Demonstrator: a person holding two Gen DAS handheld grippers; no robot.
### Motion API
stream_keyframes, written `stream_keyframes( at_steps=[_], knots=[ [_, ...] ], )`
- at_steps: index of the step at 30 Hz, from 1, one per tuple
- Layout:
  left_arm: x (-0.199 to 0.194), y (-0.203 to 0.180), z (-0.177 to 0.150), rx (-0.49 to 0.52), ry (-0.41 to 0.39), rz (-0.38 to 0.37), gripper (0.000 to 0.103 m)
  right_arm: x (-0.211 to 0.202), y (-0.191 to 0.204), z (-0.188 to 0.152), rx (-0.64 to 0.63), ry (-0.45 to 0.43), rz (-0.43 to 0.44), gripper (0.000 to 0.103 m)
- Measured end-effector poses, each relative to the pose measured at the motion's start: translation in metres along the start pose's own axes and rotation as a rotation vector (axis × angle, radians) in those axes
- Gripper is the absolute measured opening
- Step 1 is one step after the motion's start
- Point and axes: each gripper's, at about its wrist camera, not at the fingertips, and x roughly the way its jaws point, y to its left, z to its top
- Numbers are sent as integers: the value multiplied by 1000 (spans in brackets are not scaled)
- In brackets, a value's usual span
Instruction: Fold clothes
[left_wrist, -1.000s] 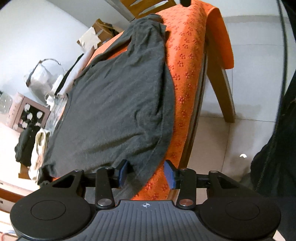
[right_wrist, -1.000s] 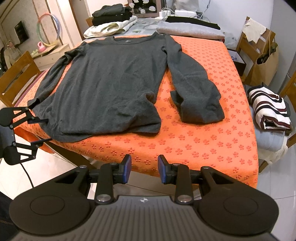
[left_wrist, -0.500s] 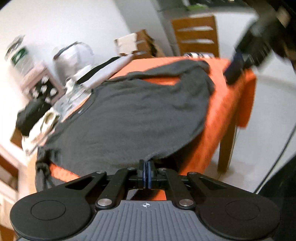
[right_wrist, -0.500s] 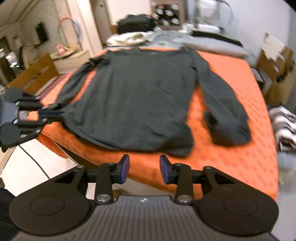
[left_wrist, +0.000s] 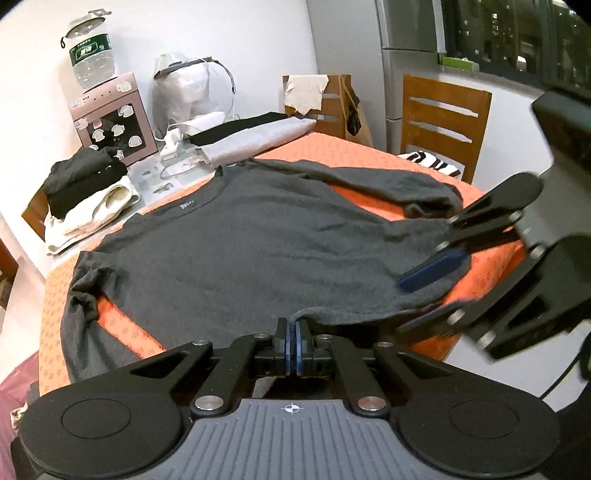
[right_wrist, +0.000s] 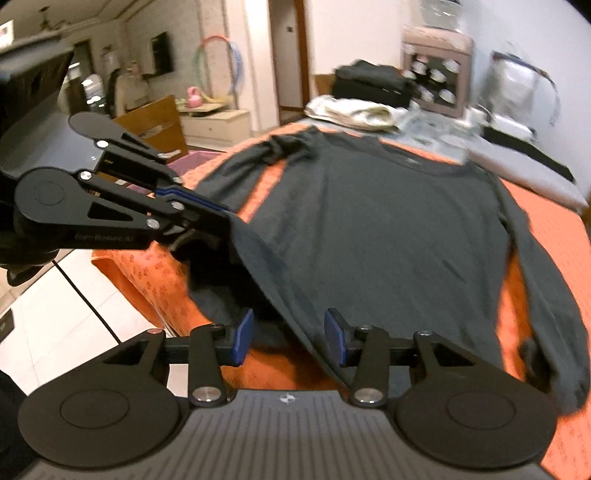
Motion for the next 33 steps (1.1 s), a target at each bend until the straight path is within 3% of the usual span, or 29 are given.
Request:
stream_keyframes(
  at_steps=[1, 3, 5, 16, 20, 23, 25, 26, 29, 31, 33],
  knots=[
    [0, 0, 0, 2, -3, 3, 6, 6, 4, 3, -22, -5, -2, 43],
    [0, -2, -2, 13, -9, 19, 8, 14, 9, 7, -56, 0, -13, 8],
    [1, -4, -7, 32, -16, 33, 10, 20, 12, 12, -84, -5, -28, 2],
    [14, -16, -36, 54, -6, 106, 45, -4, 16, 39, -87, -87, -85, 2],
    [19, -13, -41, 37, 11, 186, 45, -12, 14, 43, -63, -112, -102, 2],
    [17, -6, -42, 12, 21, 248, 38, -17, 10, 44, -41, -125, -113, 2],
    [16, -1, -42, -4, 28, 289, 10, -14, 8, 39, -26, -111, -112, 2],
    [15, 2, -42, -12, 31, 310, 3, -13, 7, 37, -18, -104, -112, 2],
    [13, 9, -43, -36, 41, 372, 3, -7, 6, 27, 0, -79, -110, 5],
    [-2, 19, -33, -134, 28, 367, 3, -1, 8, 15, -7, -60, -122, 18],
    [-17, 30, -24, -248, 23, 352, 3, 6, 10, 2, -20, -40, -144, 42]
  ],
)
